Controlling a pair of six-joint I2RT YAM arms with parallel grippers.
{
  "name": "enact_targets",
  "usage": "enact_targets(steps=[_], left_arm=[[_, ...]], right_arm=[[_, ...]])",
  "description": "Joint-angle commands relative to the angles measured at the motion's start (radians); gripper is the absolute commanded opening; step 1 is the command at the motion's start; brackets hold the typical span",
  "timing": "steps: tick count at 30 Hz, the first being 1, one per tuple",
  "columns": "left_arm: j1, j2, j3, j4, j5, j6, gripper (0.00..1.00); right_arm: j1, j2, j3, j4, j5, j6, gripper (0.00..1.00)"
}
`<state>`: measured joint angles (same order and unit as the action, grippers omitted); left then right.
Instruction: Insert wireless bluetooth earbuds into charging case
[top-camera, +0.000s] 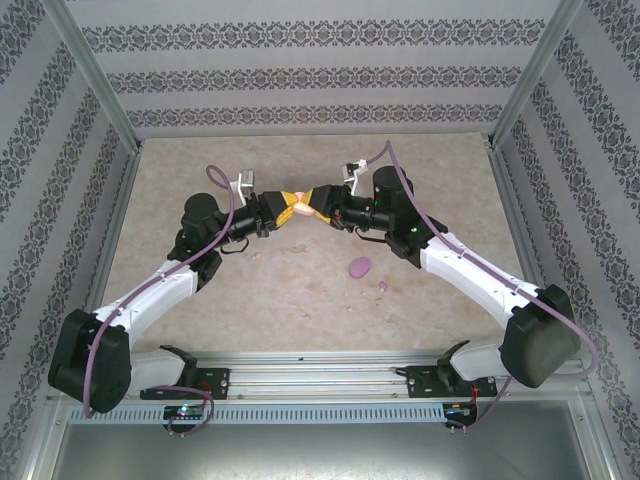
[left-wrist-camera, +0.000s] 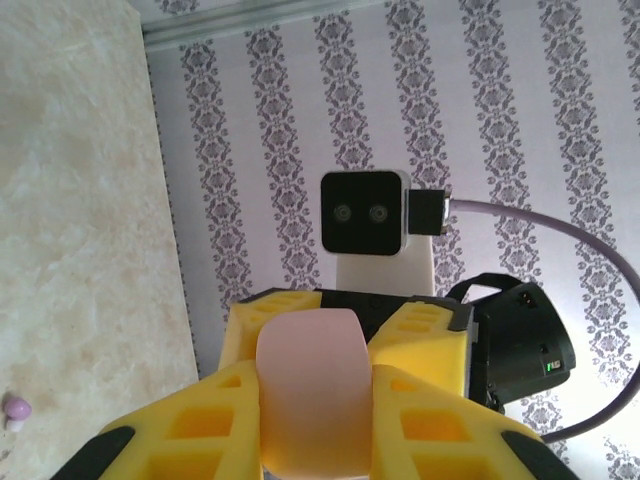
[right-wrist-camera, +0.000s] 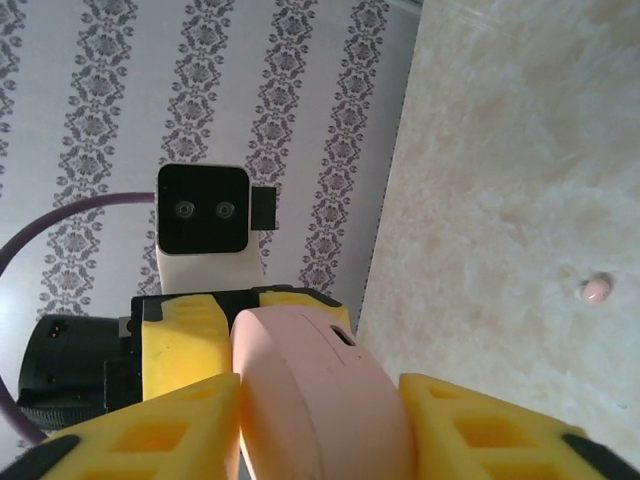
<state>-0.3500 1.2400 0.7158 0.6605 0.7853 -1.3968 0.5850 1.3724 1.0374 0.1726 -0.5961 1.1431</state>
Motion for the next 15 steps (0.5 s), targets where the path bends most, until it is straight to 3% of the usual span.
enact_targets(steps=[1,7,10,12,15], left_arm=[[0.004,-0.001,-0.010,0.050,0.012,0.020,0.20],[0.010,-0.053,0.002,-0.065,0.028,0.245,0.33],[0.025,-0.107,0.019,-0.162,0.030,0.412,0.47],[0.034,-0.152,0.031,-0.232,0.034,0.563,0.58],[0.034,-0.236,0.035,-0.328,0.078,0.908,0.70]], right_arm=[[0.012,0.008,-0.005,0.073,-0.040,0.023,0.31],[-0.003,-0.008,-0.012,0.080,-0.061,0.046,0.22],[-0.021,-0.028,-0.017,0.069,-0.071,0.051,0.21],[-0.036,-0.041,-0.014,0.040,-0.079,0.048,0.21],[-0.055,-0.048,0.015,-0.054,-0.131,0.007,0.22]])
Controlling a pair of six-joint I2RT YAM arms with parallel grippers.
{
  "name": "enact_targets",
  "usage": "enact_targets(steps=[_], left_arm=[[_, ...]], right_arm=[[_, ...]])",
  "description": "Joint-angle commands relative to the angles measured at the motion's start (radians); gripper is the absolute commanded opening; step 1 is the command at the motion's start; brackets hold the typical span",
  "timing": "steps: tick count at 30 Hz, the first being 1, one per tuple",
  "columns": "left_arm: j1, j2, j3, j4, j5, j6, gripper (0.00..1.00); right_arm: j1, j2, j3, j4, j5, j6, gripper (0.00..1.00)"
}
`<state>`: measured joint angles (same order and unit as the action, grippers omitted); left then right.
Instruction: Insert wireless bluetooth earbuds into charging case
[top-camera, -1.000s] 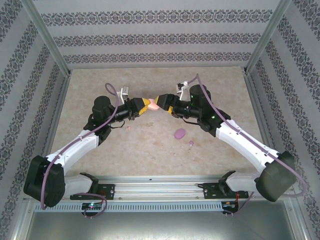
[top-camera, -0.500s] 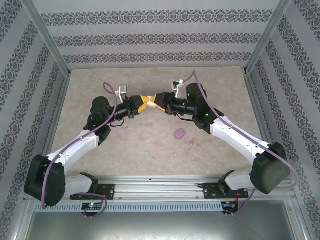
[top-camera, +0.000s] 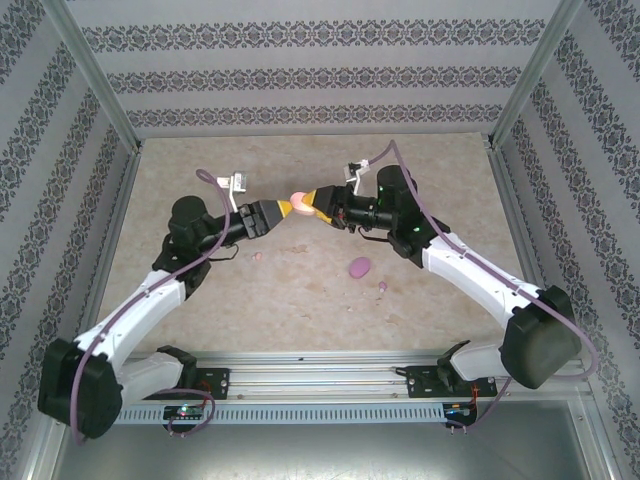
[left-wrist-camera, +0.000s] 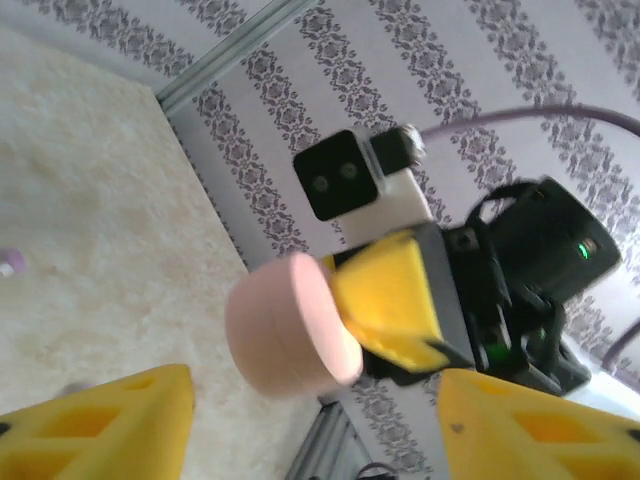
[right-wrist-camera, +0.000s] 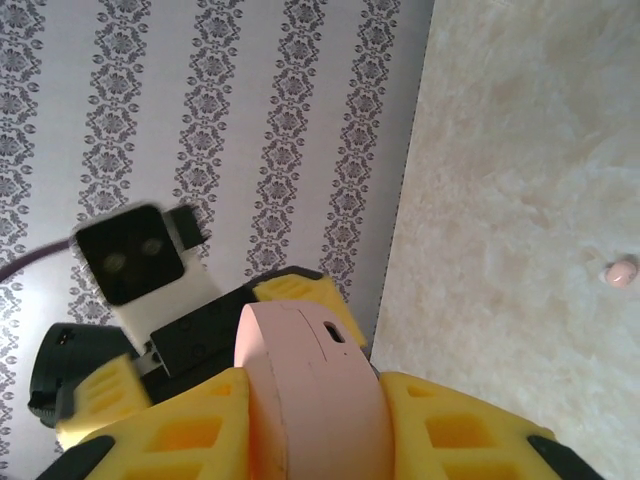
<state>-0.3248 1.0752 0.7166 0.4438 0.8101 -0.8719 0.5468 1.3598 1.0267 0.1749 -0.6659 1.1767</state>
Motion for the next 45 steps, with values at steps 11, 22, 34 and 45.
enact_targets(steps=[11,22,34,45], left_arm=[[0.008,-0.128,-0.030,-0.200,0.194,1.066,0.84],[0.009,0.039,-0.016,0.017,0.285,0.971,0.77],[0.008,0.159,-0.004,0.272,0.352,0.786,0.59],[0.009,0.149,-0.026,0.296,0.376,0.753,0.61]], right_arm=[[-0.024,-0.024,0.101,-0.235,-0.226,-0.136,0.22],[0.002,-0.015,0.108,-0.235,-0.273,-0.138,0.22],[0.017,-0.002,0.105,-0.215,-0.285,-0.134,0.22],[0.011,0.025,0.120,-0.204,-0.302,-0.132,0.22]])
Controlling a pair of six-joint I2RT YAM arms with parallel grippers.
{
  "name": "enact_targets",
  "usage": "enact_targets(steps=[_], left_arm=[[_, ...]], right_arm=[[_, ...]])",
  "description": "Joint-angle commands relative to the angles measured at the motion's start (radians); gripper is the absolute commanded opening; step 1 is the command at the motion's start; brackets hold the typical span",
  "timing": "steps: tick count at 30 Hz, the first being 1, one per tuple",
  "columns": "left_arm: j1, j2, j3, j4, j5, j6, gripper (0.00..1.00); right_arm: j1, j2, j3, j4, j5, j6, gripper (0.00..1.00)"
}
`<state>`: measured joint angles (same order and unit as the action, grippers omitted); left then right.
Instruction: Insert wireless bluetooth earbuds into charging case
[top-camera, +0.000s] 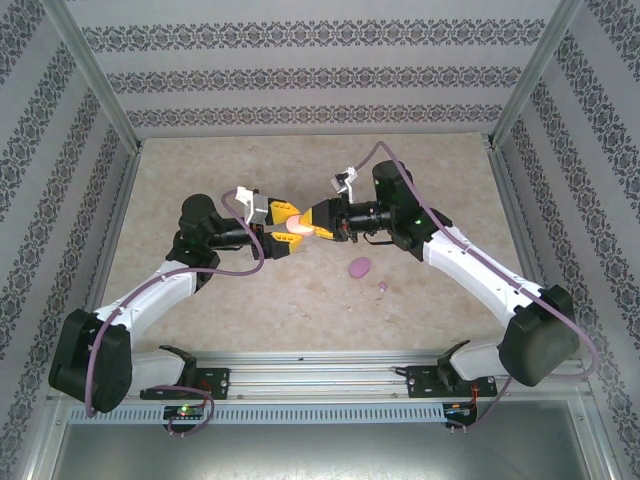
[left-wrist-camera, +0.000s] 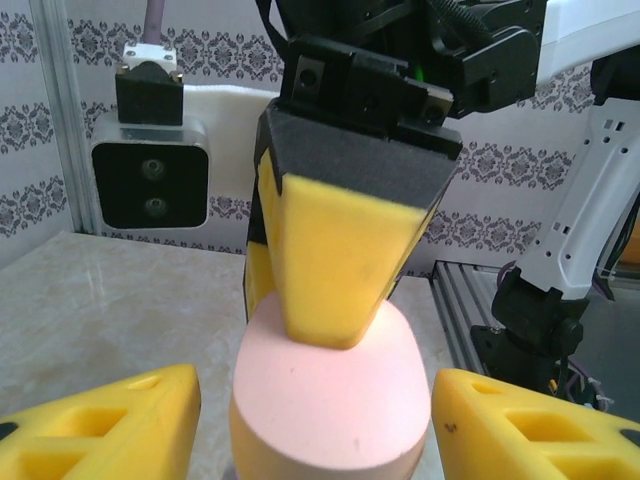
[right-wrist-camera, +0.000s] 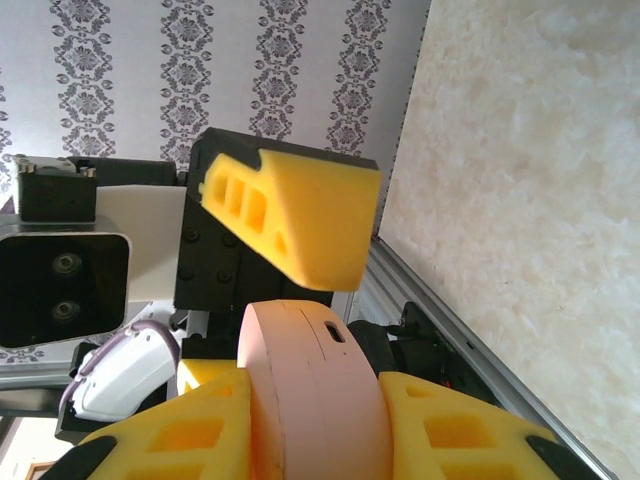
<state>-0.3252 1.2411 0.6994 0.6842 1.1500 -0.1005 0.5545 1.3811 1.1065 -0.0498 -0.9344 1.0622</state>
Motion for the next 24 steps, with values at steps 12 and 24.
enact_targets(steps=[12,24], left_arm=[[0.010,-0.029,-0.026,0.023,0.025,0.015,0.63],[0.008,-0.045,-0.021,-0.022,0.028,0.039,0.47]], right_arm=[[0.005,-0.011,0.023,0.039,-0.029,-0.003,0.21],[0.013,-0.007,0.024,0.043,-0.029,-0.001,0.21]])
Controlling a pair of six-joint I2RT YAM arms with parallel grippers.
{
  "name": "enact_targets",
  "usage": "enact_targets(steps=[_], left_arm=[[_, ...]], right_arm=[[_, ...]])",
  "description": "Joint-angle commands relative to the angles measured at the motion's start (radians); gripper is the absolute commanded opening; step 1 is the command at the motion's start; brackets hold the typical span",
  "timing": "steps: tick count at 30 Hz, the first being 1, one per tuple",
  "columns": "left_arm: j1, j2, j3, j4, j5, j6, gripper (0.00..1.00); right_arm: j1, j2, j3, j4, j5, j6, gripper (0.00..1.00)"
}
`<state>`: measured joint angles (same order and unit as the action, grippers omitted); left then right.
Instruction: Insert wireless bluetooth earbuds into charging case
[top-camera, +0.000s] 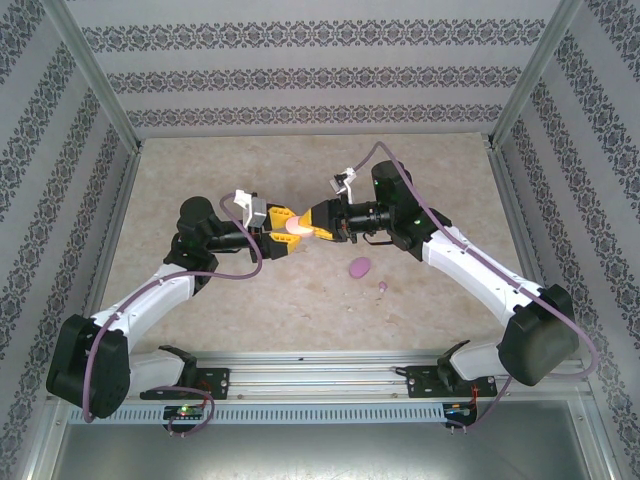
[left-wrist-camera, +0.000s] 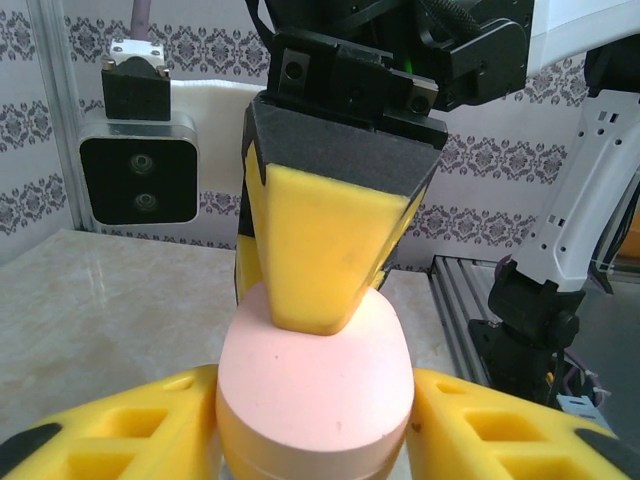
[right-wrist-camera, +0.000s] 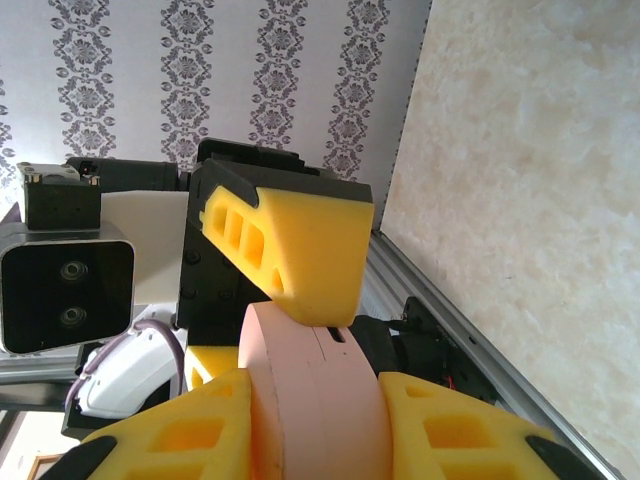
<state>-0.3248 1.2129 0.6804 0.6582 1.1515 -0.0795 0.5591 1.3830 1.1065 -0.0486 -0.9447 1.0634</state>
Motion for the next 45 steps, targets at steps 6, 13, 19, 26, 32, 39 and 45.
enact_targets(steps=[6,13,19,26,32,39,45], left_arm=[[0.009,-0.017,-0.012,0.014,0.020,0.015,0.56],[0.008,-0.019,0.001,-0.021,0.020,0.021,0.37],[0.008,-0.033,0.007,-0.023,0.022,0.015,0.24],[0.011,-0.074,0.003,-0.092,0.026,-0.005,0.19],[0.020,-0.155,0.004,-0.252,0.055,0.002,0.18],[0.022,-0.214,-0.001,-0.330,0.120,-0.048,0.17],[0.022,-0.218,0.009,-0.307,0.166,-0.104,0.18]], right_arm=[[0.011,-0.009,0.023,0.050,-0.019,0.004,0.21],[0.013,-0.010,0.022,0.049,-0.020,0.004,0.21],[0.015,-0.002,0.025,0.043,-0.029,-0.006,0.28],[-0.003,-0.061,0.063,-0.053,0.038,-0.163,0.66],[0.044,-0.166,0.180,-0.351,0.233,-0.609,0.72],[0.112,-0.171,0.247,-0.483,0.314,-0.883,0.73],[0.200,-0.099,0.326,-0.599,0.344,-1.026,0.74]])
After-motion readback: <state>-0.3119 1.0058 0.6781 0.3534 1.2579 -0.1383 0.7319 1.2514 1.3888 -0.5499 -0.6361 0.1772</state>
